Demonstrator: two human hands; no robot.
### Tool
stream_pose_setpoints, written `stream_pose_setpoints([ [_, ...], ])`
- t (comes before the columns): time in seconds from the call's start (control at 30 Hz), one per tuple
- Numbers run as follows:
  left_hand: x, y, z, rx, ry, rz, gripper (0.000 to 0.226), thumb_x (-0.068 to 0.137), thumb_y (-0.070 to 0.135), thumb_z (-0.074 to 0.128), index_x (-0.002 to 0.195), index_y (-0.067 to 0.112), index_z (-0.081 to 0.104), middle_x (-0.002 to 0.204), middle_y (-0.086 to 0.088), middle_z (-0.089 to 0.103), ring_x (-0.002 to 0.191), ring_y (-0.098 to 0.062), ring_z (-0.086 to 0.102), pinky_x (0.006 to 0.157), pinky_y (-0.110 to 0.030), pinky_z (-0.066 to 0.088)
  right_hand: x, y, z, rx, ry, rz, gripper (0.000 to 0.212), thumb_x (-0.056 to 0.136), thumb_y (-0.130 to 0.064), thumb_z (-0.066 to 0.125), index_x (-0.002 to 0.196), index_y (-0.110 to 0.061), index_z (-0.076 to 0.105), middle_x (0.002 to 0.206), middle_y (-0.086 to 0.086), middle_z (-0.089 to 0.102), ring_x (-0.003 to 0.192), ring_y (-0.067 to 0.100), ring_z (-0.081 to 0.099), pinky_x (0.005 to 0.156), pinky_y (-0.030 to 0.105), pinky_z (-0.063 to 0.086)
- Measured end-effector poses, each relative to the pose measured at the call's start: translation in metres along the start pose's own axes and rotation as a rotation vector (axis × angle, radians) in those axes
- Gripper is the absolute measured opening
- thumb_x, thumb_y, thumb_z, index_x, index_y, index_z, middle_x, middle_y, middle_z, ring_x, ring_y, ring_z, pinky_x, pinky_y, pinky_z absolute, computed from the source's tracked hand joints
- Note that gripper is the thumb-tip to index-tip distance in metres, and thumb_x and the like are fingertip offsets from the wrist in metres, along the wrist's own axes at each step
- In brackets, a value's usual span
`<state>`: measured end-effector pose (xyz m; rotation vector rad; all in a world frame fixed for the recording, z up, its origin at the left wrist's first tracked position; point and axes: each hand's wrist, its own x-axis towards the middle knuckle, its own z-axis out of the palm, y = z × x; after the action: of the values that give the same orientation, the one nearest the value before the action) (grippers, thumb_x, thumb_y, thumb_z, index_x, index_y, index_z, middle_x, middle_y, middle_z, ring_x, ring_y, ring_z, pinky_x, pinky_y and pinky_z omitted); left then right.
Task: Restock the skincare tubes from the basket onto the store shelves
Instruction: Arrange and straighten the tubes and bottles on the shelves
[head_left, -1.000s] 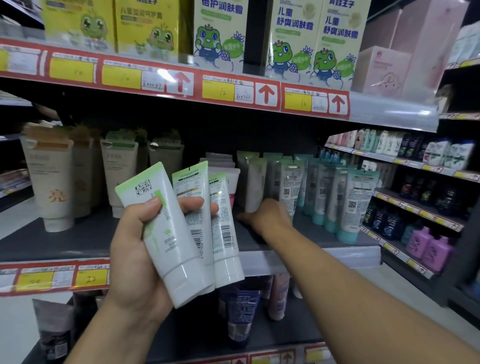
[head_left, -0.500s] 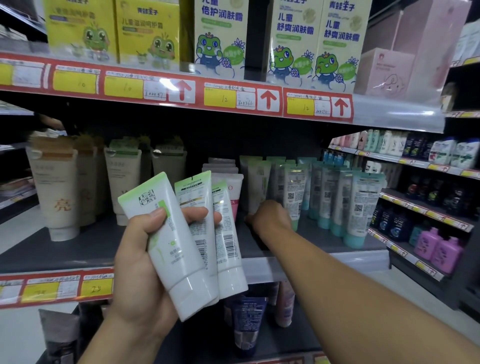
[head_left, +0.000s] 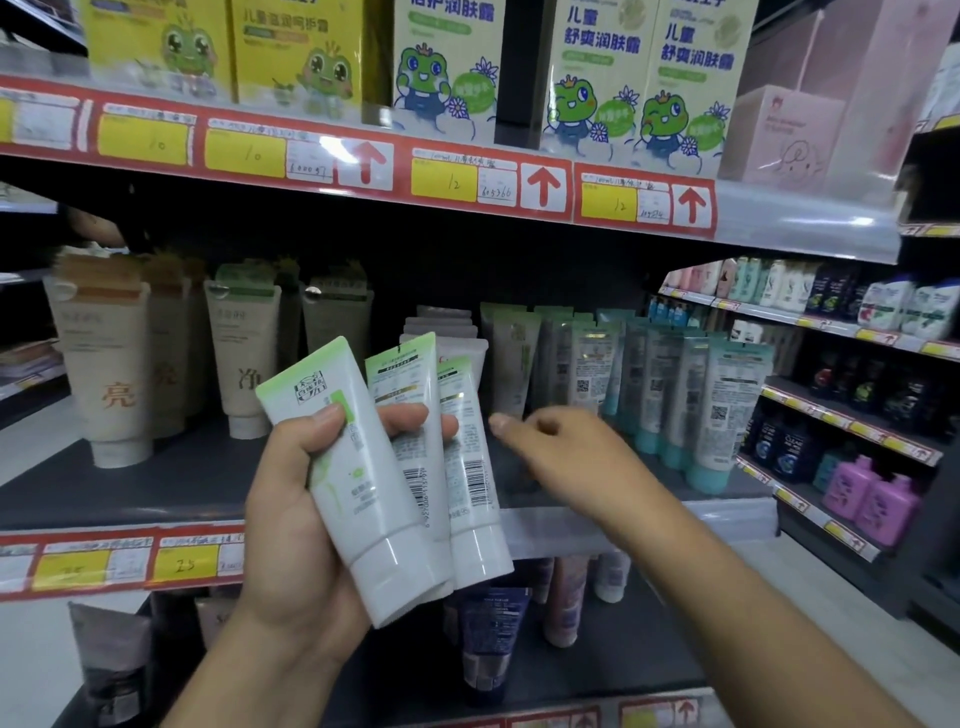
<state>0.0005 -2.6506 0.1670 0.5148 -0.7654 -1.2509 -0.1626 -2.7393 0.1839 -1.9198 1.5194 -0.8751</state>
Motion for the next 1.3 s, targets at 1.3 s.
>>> stream_pose_setpoints([
  [1.3, -0.002, 0.001, -0.01, 0.035, 0.007, 0.121, 0.044, 0.085, 0.037, 0.047, 0.081, 0.002, 0.073, 0.11, -0.036, 0.064, 0.113, -0.051, 0.058, 0.1, -0.072, 0.037, 0.078, 0.028, 0.037, -0.228, 0.302, 0.168, 0.046, 0.08, -0.042, 0.075, 0.111, -0.011, 0.061, 0.106, 0.009, 0.068, 0.094, 0.028, 0.064, 0.065, 0.03, 0.045],
])
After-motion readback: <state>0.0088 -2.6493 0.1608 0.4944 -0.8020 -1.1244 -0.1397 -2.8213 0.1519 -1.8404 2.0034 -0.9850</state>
